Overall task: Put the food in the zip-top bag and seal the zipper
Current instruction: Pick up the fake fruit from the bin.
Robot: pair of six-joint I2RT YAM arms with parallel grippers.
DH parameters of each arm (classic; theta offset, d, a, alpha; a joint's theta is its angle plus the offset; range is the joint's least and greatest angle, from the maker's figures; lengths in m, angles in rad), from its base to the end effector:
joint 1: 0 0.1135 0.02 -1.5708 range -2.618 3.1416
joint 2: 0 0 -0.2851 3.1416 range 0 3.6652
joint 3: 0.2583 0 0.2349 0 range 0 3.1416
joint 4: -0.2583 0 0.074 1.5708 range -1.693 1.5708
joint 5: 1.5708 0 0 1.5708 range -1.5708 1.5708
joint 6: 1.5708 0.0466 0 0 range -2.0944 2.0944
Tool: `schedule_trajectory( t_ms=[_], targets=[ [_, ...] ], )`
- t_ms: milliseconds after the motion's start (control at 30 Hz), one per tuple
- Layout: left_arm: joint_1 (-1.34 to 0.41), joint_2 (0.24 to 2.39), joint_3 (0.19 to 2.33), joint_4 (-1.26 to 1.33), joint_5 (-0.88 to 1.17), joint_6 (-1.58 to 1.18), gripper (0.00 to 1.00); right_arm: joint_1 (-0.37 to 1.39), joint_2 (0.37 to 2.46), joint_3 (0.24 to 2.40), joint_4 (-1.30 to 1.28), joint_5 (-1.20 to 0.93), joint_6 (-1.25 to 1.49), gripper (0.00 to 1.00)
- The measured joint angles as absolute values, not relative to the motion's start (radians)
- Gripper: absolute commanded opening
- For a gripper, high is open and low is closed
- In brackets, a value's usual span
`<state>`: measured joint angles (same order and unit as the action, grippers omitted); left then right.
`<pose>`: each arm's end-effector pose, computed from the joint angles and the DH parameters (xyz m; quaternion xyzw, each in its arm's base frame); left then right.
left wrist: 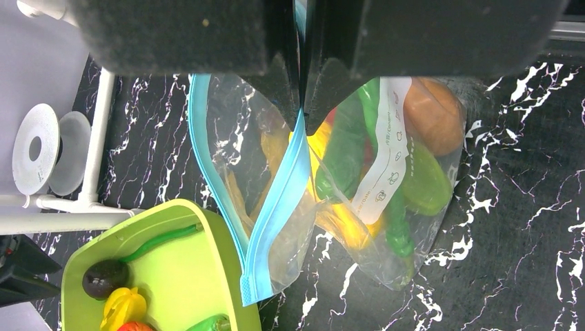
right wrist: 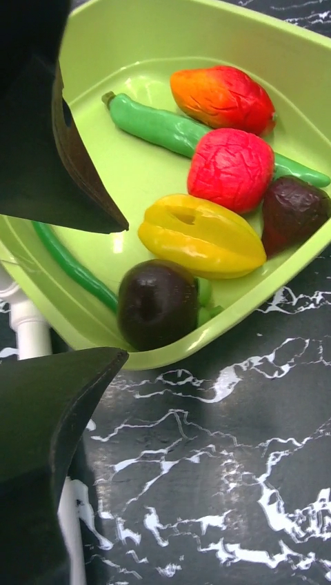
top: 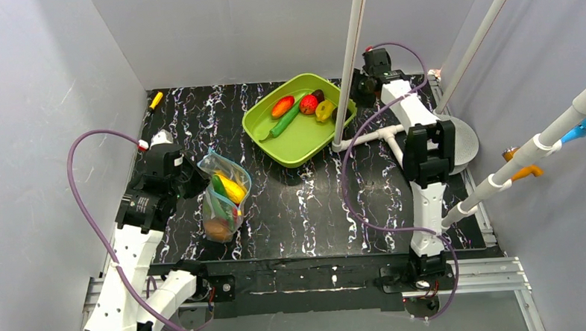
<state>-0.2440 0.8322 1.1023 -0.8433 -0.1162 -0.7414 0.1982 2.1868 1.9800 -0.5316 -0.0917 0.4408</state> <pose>0.1294 -0.0266 0.3775 -0.2427 0.8429 -0.1810 0.4449 0.4976 0.1043 0.2772 0.0922 0.9092 0.1666 0.3703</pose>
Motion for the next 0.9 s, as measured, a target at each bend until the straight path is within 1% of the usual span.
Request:
schedule_trajectory(
  t_ms=[233,433,533,700,900],
  targets=[
    [-0.244,0.837,1.102,-0.843,-0.116,-0.740,0.00,0.235,2.317,2.165,-0.621,-0.047,0.368,0.67],
    [-0.244,0.844,1.102,-0.843,-0.116,-0.740,0.00,0.293,2.334,2.203,-0.665,0.054,0.302,0.67],
    [-0.244,0.846,1.102,-0.843,-0.116,-0.740,0.00,0.318,2.367,2.246,-0.685,0.108,0.254,0.70],
    [-0.244,0.849,1.102,-0.842,-0.116,-0.740,0.00,0.338,2.409,2.257,-0.701,0.220,0.170,0.74],
    [-0.244,0.849,1.102,-0.843,-0.116,-0.736,0.00,0.364,2.457,2.288,-0.707,0.287,0.096,0.76]
  ],
)
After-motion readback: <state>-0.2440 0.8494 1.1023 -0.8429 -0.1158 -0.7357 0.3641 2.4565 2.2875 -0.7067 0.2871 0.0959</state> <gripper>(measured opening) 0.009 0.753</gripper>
